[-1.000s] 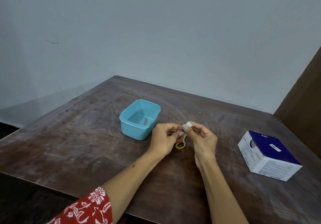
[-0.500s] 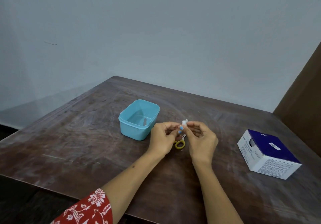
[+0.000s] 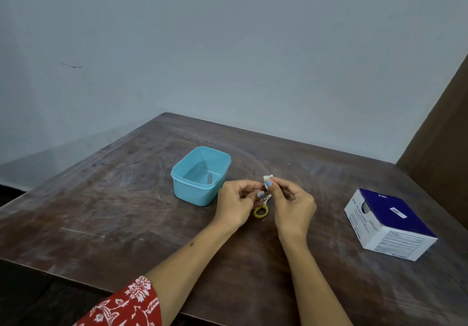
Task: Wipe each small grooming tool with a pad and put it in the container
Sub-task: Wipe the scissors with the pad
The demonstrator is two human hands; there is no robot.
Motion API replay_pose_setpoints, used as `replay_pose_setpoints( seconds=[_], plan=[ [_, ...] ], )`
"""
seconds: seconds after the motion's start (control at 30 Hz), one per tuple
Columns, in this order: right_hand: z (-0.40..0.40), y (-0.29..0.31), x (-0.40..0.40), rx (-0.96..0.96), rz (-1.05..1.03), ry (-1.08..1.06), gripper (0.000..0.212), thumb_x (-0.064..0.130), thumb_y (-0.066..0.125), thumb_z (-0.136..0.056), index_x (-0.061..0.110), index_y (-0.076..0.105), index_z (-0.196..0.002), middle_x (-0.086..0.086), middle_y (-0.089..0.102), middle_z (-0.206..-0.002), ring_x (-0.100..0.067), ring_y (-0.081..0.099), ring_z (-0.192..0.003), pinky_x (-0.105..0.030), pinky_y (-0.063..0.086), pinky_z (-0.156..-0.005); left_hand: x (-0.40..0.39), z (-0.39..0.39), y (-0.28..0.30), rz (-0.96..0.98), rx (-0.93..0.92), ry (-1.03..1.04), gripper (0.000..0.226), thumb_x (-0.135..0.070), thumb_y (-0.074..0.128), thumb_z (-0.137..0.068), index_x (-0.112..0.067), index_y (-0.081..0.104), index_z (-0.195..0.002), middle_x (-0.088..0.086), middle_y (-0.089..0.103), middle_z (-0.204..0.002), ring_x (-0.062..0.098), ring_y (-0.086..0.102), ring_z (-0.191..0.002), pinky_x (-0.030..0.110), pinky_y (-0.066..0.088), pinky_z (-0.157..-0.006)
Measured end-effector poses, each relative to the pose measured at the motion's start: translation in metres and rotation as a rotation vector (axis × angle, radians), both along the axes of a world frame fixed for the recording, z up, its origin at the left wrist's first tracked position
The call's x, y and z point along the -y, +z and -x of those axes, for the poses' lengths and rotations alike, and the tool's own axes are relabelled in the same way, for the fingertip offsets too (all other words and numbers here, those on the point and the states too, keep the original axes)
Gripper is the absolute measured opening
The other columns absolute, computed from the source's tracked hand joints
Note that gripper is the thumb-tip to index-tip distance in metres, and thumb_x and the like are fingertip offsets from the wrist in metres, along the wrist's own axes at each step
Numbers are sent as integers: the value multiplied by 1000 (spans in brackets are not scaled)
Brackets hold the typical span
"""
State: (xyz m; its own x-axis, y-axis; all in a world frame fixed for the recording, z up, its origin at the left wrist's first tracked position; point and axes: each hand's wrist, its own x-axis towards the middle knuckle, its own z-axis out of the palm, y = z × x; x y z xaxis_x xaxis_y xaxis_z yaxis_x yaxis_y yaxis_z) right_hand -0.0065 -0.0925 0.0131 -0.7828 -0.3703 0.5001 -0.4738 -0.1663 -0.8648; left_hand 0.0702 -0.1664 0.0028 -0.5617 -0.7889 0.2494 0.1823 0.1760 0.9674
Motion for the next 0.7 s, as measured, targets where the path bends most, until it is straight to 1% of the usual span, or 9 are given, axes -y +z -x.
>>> replay_pose_setpoints(
  seconds=[0.07,0.2,0.3,0.37,0.43,0.5,0.57,0.63,0.7],
  plan=[
    [-2,-1,0,-99,-18,-44,18,10,74,-77,26,74,-85,11,72,-80,2,67,-77,-13,52,-73,0,0,-1,-17,-11,4,24,5,64,-82,-17,73,-86,-1,72,-74,12,71,-67,20,57,-62],
    [-2,-3,0,-299,-23,-146,16,1,74,-75,12,76,-87,8,68,-79,3,62,-70,-2,44,-68,0,0,-1,-48,-25,-8,21,5,64,-82,-8,71,-96,3,73,-78,15,72,-70,24,59,-66],
    [-2,-3,0,-337,3,-137,16,-1,73,-75,11,75,-86,8,69,-81,0,64,-75,-6,48,-70,-1,-1,1,-72,-43,-28,24,6,64,-82,-16,72,-87,3,73,-77,16,72,-70,24,59,-66],
    [-2,-3,1,-241,10,-89,16,3,73,-76,17,75,-86,9,71,-82,-1,67,-75,-11,52,-71,0,-2,3,-67,-34,-48,29,6,64,-82,-22,71,-82,2,72,-76,15,71,-69,22,58,-65],
    [-1,-2,2,3,35,15,16,8,73,-78,24,74,-82,10,73,-77,-4,69,-73,-16,54,-69,1,-3,4,-54,-29,-74,29,6,63,-82,-22,71,-80,2,71,-74,13,70,-66,20,57,-63],
    [2,-1,2,243,88,125,13,8,73,-78,22,74,-79,5,74,-73,-9,70,-69,-20,56,-64,1,-3,5,-38,-22,-87,27,7,63,-82,-19,71,-81,7,70,-75,12,69,-65,20,57,-62],
    [3,0,1,383,130,210,12,5,72,-78,16,74,-79,0,75,-74,-14,70,-69,-23,57,-63,1,-4,4,-31,-25,-86,26,7,63,-82,-18,71,-81,9,70,-76,12,69,-65,19,56,-62],
    [3,1,1,386,134,228,11,5,73,-77,14,75,-81,-1,75,-76,-16,70,-71,-25,58,-65,1,-4,4,-36,-29,-79,29,6,63,-82,-21,71,-78,6,71,-73,12,70,-65,19,56,-61],
    [1,1,0,296,112,182,13,5,75,-75,16,75,-81,2,75,-76,-14,71,-73,-24,58,-67,1,-3,3,-60,-32,-63,30,6,63,-82,-22,71,-77,3,71,-71,12,69,-63,19,56,-60]
  ],
)
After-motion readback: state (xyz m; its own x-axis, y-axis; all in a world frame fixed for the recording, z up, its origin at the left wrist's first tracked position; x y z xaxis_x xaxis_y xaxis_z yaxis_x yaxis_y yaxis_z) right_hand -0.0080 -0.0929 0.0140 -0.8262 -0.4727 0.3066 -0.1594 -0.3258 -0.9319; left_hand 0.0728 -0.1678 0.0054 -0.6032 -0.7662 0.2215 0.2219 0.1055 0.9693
